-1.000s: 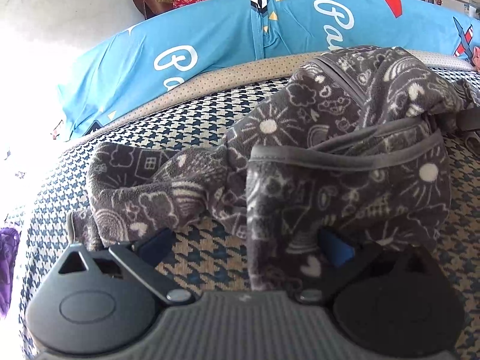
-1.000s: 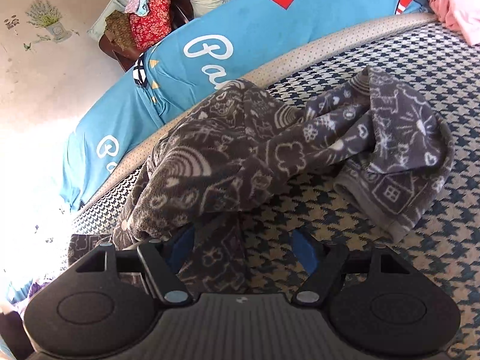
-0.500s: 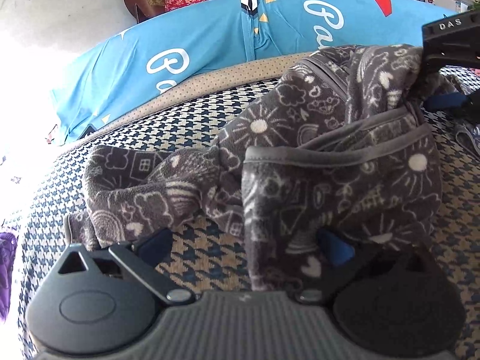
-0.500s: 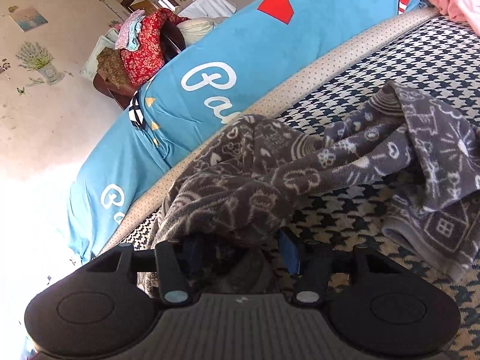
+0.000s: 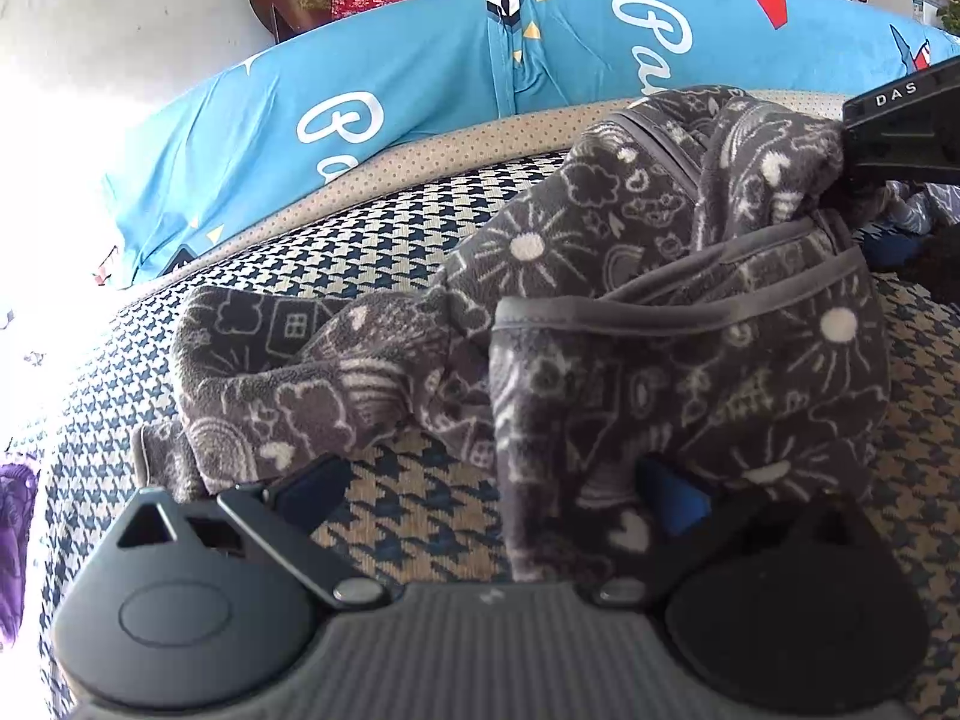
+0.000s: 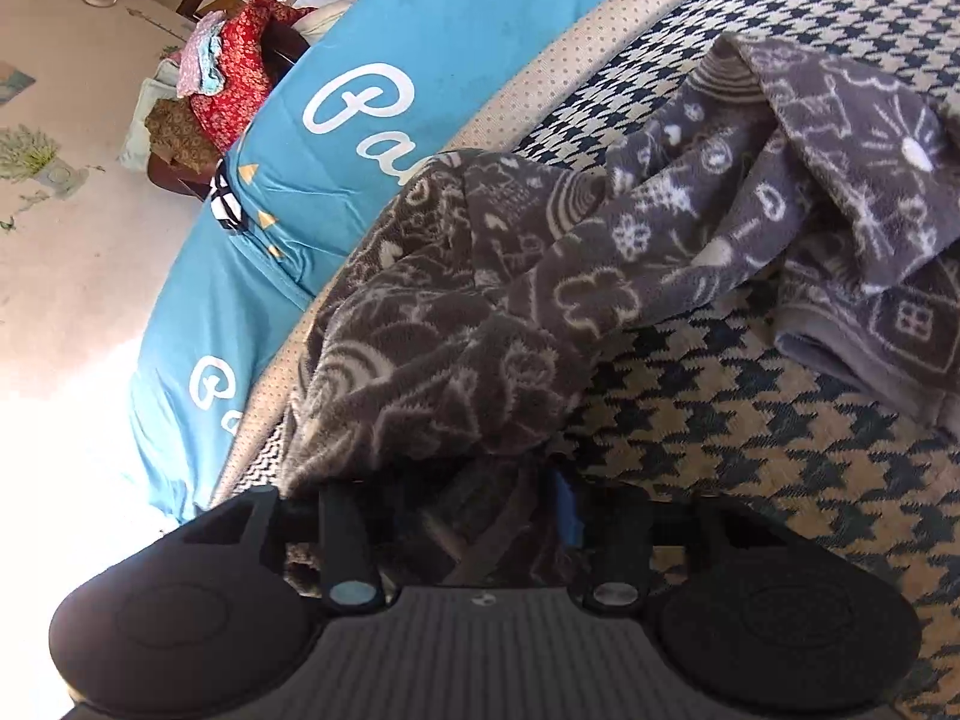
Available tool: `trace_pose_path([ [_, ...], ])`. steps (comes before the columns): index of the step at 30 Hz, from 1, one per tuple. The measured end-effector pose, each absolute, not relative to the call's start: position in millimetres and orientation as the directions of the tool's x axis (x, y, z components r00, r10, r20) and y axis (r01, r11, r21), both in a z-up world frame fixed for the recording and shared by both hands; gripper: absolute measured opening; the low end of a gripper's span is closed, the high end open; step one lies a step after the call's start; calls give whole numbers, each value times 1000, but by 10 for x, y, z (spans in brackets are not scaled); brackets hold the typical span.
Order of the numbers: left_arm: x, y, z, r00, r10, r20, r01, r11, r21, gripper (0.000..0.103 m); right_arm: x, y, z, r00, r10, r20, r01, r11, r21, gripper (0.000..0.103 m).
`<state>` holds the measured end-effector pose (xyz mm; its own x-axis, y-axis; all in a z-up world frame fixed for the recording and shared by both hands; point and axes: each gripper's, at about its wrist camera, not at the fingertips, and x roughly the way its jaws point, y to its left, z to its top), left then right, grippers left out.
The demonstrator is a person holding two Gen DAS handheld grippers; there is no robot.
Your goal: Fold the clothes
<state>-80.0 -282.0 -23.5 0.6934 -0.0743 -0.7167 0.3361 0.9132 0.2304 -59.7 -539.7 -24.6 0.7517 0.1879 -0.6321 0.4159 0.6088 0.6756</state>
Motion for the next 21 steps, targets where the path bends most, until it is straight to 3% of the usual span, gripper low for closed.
trace_pose_path([
  [4,-772,-2765,-205,723,-32,-690,290,921,261,103,-672,-5344,-201,769,191,-611,388,619,683,22],
  [10,-696,-2617,-166,729,-7,-685,248,935,254,103,-894,-5246,-42,797,168,-580,356,645,676,18],
  [17,-692,-2410,52,801,64,-596,131,952,278,103,-1293,-5182,220,861,172,-478,282,620,732,11],
  [21,-655,-2348,106,808,96,-582,101,950,297,103,-1367,-5041,210,822,165,-546,309,675,670,11],
])
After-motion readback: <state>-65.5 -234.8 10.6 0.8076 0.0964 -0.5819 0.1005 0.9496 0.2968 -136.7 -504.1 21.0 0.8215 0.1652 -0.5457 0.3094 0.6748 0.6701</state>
